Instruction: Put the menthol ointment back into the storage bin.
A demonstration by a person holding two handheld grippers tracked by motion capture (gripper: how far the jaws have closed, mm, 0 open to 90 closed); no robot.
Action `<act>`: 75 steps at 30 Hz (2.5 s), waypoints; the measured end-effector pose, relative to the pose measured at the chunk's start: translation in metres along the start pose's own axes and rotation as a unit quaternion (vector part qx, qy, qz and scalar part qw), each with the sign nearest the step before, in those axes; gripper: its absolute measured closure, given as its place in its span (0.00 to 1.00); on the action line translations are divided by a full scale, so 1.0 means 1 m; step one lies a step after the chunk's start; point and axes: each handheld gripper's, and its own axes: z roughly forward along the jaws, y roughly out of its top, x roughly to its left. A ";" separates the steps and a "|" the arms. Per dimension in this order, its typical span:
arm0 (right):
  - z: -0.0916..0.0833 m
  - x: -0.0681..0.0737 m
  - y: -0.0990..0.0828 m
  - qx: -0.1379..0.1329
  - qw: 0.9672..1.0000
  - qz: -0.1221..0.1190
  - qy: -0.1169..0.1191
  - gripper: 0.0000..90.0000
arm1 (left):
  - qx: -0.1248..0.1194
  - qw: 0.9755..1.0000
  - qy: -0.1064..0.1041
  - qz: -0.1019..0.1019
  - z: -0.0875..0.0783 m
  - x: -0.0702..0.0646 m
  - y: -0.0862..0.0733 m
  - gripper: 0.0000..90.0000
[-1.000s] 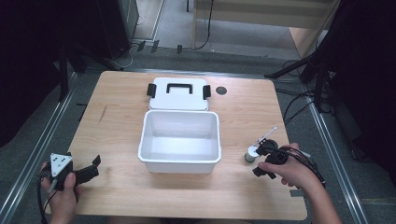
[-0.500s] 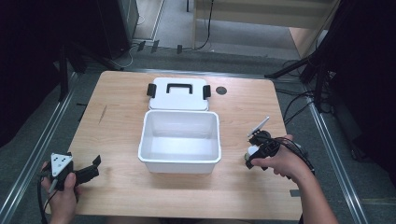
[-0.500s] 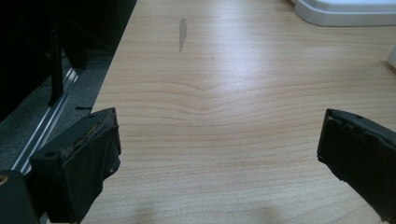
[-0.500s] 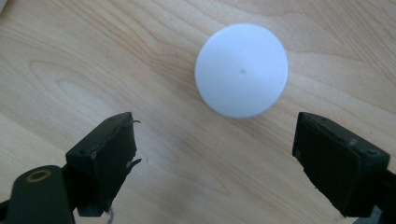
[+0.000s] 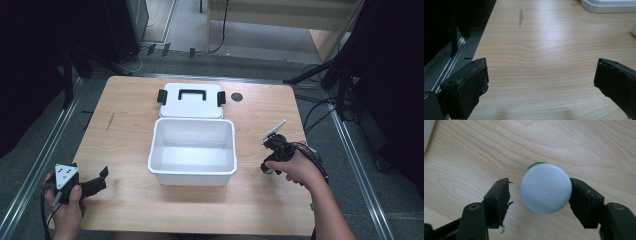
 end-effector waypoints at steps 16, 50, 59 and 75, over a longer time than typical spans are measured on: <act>0.007 0.002 0.006 0.022 1.000 -0.017 0.005 0.57 | 0.000 1.000 -0.004 -0.004 0.000 0.002 0.000 0.00; -0.076 0.027 0.034 0.006 0.996 -0.086 0.036 0.57 | -0.003 1.000 -0.007 -0.002 0.000 0.002 0.000 0.00; -0.094 0.037 0.045 0.010 0.994 -0.102 0.026 0.57 | -0.004 1.000 -0.006 -0.001 0.000 0.001 0.000 0.00; -0.120 0.061 0.067 0.003 0.992 -0.128 0.022 0.57 | -0.002 1.000 -0.007 -0.004 0.000 0.002 0.000 0.00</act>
